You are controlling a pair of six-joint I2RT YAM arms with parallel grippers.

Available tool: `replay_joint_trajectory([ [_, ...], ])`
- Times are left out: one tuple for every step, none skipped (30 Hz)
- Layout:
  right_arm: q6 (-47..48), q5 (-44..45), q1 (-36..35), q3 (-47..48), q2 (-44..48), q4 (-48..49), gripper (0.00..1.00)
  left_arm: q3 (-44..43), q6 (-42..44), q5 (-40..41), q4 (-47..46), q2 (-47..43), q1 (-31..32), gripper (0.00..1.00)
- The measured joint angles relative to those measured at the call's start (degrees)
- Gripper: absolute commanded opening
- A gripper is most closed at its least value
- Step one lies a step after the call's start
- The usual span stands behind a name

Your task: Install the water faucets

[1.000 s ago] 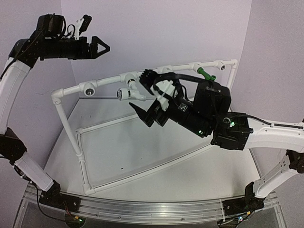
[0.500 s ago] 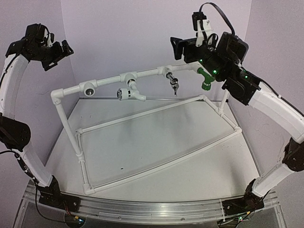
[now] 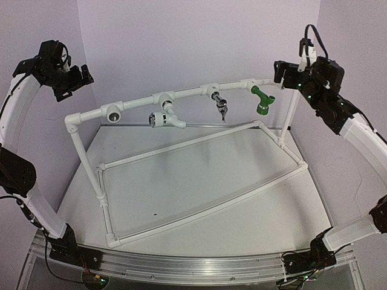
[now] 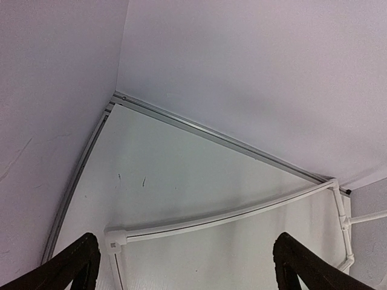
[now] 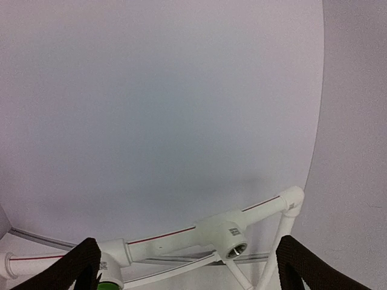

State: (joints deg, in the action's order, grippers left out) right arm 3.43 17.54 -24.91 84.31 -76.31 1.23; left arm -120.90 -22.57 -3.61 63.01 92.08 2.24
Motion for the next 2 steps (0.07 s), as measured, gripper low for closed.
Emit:
replay_joint_trajectory([
  [-0.86, -0.44, 1.3, -0.65, 1.22, -0.02, 0.98, 0.0, 0.0, 0.33, -0.13, -0.08, 0.0, 1.0],
  [-1.67, -0.71, 2.56, -1.12, 2.38, -0.06, 0.98, 0.0, 0.02, 0.58, -0.24, -0.15, 0.0, 1.0],
])
